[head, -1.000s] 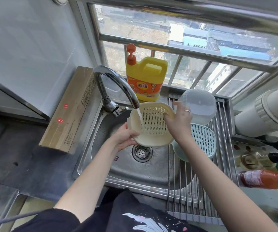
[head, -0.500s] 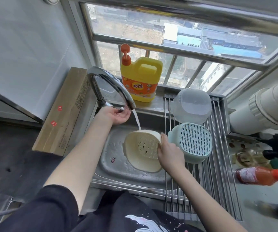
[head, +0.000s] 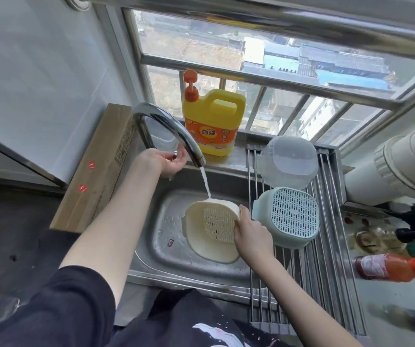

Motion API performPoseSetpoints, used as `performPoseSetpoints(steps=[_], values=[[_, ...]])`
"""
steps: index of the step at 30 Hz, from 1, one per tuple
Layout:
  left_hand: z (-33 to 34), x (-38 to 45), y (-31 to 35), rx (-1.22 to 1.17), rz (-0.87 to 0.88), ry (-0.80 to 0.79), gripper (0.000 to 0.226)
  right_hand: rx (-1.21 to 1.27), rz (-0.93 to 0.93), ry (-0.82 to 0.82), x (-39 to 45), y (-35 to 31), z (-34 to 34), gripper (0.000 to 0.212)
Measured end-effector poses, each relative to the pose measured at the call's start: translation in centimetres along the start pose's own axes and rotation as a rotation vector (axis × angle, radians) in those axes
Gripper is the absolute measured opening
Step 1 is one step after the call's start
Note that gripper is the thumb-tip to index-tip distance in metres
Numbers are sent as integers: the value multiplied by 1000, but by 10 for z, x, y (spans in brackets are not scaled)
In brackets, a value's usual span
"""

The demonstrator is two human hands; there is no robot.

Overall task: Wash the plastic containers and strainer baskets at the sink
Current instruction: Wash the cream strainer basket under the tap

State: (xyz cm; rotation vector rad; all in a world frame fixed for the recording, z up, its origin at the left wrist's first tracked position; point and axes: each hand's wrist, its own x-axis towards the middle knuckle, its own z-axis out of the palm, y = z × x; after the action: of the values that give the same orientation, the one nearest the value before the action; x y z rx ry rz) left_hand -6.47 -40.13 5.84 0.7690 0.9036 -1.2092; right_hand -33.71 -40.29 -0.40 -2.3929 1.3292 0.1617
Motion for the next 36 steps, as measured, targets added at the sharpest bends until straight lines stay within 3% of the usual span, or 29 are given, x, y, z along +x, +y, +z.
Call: performPoseSetpoints(steps=[2, 4, 6, 9, 11, 13, 16, 19, 22, 24, 27, 28, 30, 32, 34, 36], values=[[-3, 2, -4, 22, -17, -37, 18, 6, -10, 0, 2, -4, -3, 44], [-12, 4, -6, 209, 12, -81, 27, 41, 0, 2, 5, -5, -7, 43], [-28, 0, -9, 605, 74, -56, 35, 93, 22, 22, 6, -6, -11, 43], [-61, -12, -18, 1302, 184, 155, 61, 122, 24, 74, 4, -6, -12, 48], [-82, -19, -24, 1512, 86, 227, 81, 118, 15, 125, -1, -7, -10, 51], [-100, -22, -31, 1511, -80, 187, 100, 116, 4, 168, -8, -7, -7, 54], [-119, -16, -38, 1254, -213, 39, 108, 144, -75, 215, -24, -7, -3, 62], [-130, -3, -47, 912, -217, -40, 79, 154, -235, 281, -40, -7, 2, 86], [-139, 3, -51, 663, -89, -78, 50, 302, -277, 237, -53, -5, 16, 91], [-143, 1, -49, 603, 26, -132, 41, 768, -187, 62, -61, -7, 21, 88], [-147, -9, -44, 646, 29, -352, 41, 1686, 324, -203, -64, -17, 17, 61], [-148, -11, -42, 703, 26, -447, 45, 1851, 468, -233, -63, -19, 15, 49], [-147, -15, -37, 845, 60, -555, 59, 1839, 566, -337, -60, -24, 9, 51], [-144, -20, -33, 1030, 124, -543, 74, 1650, 489, -372, -55, -32, 0, 58], [-141, -25, -30, 1228, 175, -483, 86, 1507, 425, -277, -52, -37, -5, 65], [-143, -26, -22, 1374, 275, -398, 87, 1306, 441, -20, -52, -37, -13, 89]])
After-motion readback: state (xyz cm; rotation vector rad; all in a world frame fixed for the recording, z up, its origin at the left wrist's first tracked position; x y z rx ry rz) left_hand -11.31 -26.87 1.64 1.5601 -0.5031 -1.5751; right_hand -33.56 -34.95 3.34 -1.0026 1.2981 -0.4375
